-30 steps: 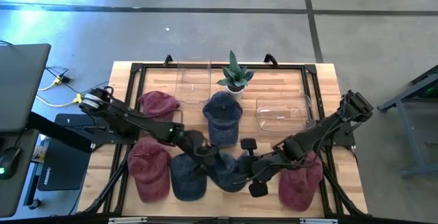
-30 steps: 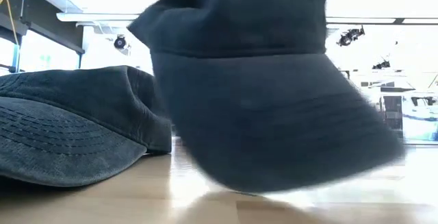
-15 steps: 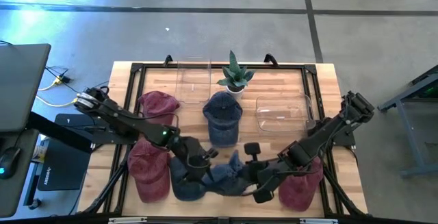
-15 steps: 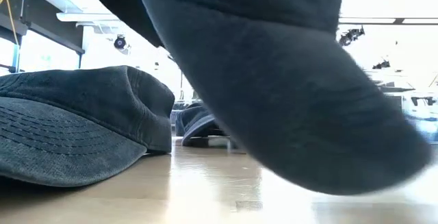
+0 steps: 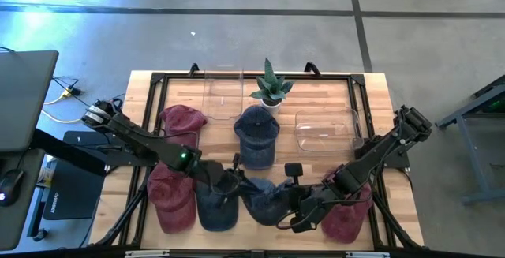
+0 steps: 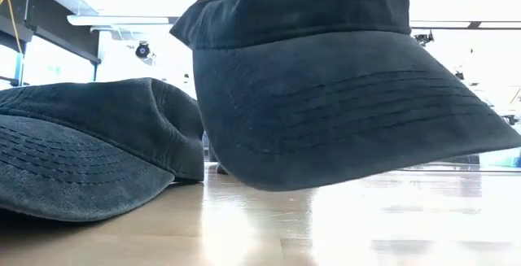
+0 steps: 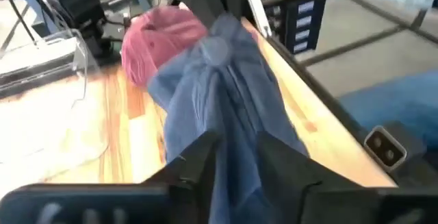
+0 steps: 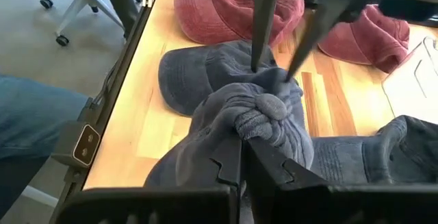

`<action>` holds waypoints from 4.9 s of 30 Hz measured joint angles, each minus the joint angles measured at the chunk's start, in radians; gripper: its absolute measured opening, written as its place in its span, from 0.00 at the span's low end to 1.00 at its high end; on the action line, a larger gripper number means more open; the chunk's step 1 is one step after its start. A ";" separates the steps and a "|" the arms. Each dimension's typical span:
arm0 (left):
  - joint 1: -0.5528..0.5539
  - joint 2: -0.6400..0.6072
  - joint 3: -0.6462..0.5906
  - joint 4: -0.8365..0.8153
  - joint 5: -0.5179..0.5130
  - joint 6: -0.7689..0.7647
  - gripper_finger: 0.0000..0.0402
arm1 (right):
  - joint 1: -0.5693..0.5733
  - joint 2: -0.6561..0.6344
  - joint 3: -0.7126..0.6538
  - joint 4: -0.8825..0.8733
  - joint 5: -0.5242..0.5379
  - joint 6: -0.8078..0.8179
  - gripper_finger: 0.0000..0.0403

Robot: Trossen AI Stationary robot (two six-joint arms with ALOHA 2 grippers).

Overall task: Pick & Place hat
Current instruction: Put the right blue cap into the right transparent bin

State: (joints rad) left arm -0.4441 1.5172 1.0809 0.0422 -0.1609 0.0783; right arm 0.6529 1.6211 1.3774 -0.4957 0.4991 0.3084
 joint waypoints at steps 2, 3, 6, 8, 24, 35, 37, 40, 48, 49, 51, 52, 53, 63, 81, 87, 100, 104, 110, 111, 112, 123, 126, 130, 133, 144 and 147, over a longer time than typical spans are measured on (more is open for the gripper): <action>0.023 0.017 0.003 0.037 0.031 -0.020 0.38 | 0.000 0.000 -0.008 0.006 0.000 -0.001 0.01; 0.026 0.021 0.001 0.036 0.039 -0.026 0.42 | 0.000 0.000 -0.015 0.007 0.000 -0.002 0.01; 0.037 0.023 0.000 0.041 0.046 -0.032 0.56 | 0.000 0.000 -0.031 0.009 -0.003 0.005 0.02; 0.040 0.042 0.003 0.061 0.059 -0.050 0.65 | 0.000 0.000 -0.034 0.013 -0.006 0.005 0.01; 0.083 0.144 0.001 0.222 0.585 -0.117 0.68 | 0.007 0.000 -0.034 0.037 0.005 -0.010 0.01; 0.085 0.144 0.001 0.246 0.502 -0.189 0.16 | 0.036 0.000 -0.034 0.041 0.017 0.031 0.01; 0.085 0.144 0.001 0.246 0.503 -0.167 0.05 | 0.041 0.000 -0.034 0.059 0.006 0.031 0.02; 0.084 0.119 0.000 0.231 0.506 -0.114 0.03 | 0.044 0.000 -0.034 0.097 -0.039 0.031 0.03; 0.084 0.091 0.000 0.151 0.514 -0.032 0.01 | 0.016 0.020 -0.035 0.127 -0.172 -0.020 0.15; 0.084 0.091 0.000 0.144 0.519 -0.024 0.01 | 0.009 0.020 -0.035 0.127 -0.182 -0.022 0.18; 0.084 0.091 0.000 0.135 0.540 -0.018 0.02 | -0.005 0.020 -0.035 0.119 -0.196 -0.038 0.27; 0.084 0.091 0.000 0.135 0.547 -0.016 0.02 | -0.013 0.020 -0.035 0.109 -0.200 -0.049 0.31; 0.084 0.091 0.000 0.135 0.548 -0.011 0.01 | -0.023 0.020 -0.035 0.093 -0.203 -0.056 0.36; 0.084 0.090 0.000 0.133 0.544 -0.003 0.00 | -0.108 0.019 -0.115 0.163 -0.379 -0.235 0.62; 0.084 0.090 0.000 0.128 0.609 -0.004 0.01 | -0.046 0.013 -0.263 0.492 -0.657 -0.036 0.48; 0.084 0.090 0.000 0.131 0.602 -0.004 0.01 | -0.068 0.018 -0.263 0.502 -0.497 -0.042 0.48; 0.084 0.090 0.000 0.166 0.548 -0.019 0.01 | -0.064 0.033 -0.263 0.521 -0.481 -0.072 0.15; 0.084 0.090 0.000 0.220 0.608 -0.047 0.04 | -0.056 0.033 -0.263 0.522 -0.439 -0.087 0.03; 0.083 0.090 0.000 0.227 0.575 -0.062 0.28 | -0.052 0.033 -0.263 0.515 -0.384 -0.112 0.02; 0.084 0.090 0.000 0.227 0.563 -0.066 0.34 | -0.052 0.033 -0.263 0.515 -0.383 -0.125 0.01; 0.084 0.090 0.000 0.226 0.549 -0.074 0.39 | -0.052 0.033 -0.263 0.515 -0.380 -0.130 0.02; 0.085 0.173 0.000 0.201 0.397 -0.092 0.73 | -0.050 0.033 -0.263 0.513 -0.355 -0.152 0.02; 0.084 0.235 0.002 0.252 0.510 -0.103 0.72 | -0.050 0.033 -0.263 0.511 -0.356 -0.151 0.01; 0.084 0.280 0.003 0.318 0.729 -0.108 0.68 | -0.047 0.033 -0.263 0.492 -0.362 -0.139 0.02; 0.077 0.283 0.001 0.307 0.818 -0.110 0.62 | -0.037 0.033 -0.263 0.480 -0.365 -0.115 0.02; 0.048 0.260 0.001 0.336 0.892 -0.101 0.24 | 0.016 0.033 -0.263 0.471 -0.380 -0.067 0.03; 0.048 0.252 0.002 0.358 0.886 -0.088 0.13 | 0.015 0.033 -0.263 0.472 -0.387 -0.063 0.02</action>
State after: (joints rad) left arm -0.3962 1.7695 1.0824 0.4000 0.7248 -0.0099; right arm 0.6682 1.6543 1.1141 -0.0240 0.1119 0.2455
